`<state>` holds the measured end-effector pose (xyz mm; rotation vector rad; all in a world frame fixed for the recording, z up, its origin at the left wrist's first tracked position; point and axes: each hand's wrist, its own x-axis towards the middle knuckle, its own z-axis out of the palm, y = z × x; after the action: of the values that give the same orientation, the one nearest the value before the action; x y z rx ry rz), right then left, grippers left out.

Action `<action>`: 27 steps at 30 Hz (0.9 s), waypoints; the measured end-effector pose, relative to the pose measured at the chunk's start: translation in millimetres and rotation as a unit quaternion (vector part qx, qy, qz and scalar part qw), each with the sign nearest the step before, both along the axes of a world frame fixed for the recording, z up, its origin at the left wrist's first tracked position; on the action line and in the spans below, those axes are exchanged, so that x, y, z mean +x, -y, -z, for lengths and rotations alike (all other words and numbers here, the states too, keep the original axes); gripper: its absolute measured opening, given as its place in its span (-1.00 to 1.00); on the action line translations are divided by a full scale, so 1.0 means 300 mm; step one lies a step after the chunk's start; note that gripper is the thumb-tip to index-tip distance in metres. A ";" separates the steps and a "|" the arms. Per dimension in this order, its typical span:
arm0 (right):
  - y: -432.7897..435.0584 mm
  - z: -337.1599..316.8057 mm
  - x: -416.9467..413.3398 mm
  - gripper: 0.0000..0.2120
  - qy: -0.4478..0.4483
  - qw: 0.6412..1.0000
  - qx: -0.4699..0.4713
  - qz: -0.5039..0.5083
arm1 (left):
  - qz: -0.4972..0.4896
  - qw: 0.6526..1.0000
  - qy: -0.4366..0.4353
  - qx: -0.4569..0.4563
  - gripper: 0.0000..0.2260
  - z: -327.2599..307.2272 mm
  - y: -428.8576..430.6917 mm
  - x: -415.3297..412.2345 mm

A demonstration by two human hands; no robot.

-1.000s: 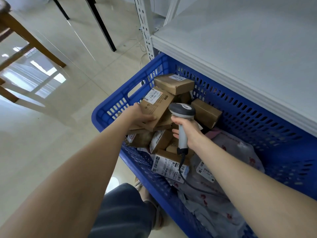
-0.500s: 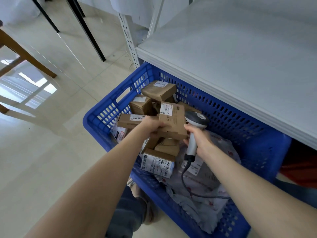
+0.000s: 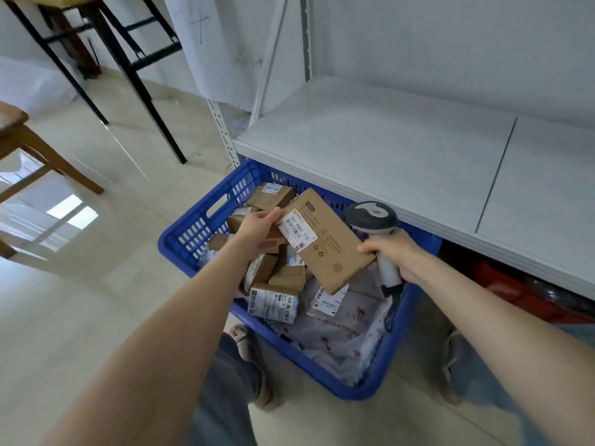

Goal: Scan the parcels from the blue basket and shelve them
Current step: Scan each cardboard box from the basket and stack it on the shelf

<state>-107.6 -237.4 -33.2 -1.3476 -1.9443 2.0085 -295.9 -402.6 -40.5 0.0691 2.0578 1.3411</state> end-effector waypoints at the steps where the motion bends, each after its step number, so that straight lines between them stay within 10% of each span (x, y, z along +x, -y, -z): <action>1: 0.002 -0.019 0.020 -0.88 -0.002 1.000 0.005 -0.007 | 0.014 1.000 0.001 -0.003 -0.73 -0.018 0.012 0.015; 27: 0.390 -0.075 0.345 -0.84 -0.096 0.986 -0.005 0.134 | -0.168 0.965 0.105 0.173 -0.85 0.047 -0.028 0.381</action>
<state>-4.0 -354.4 -10.5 -1.2822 -1.5813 1.9412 -181.7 -394.1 -54.7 -0.2718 1.6898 1.8213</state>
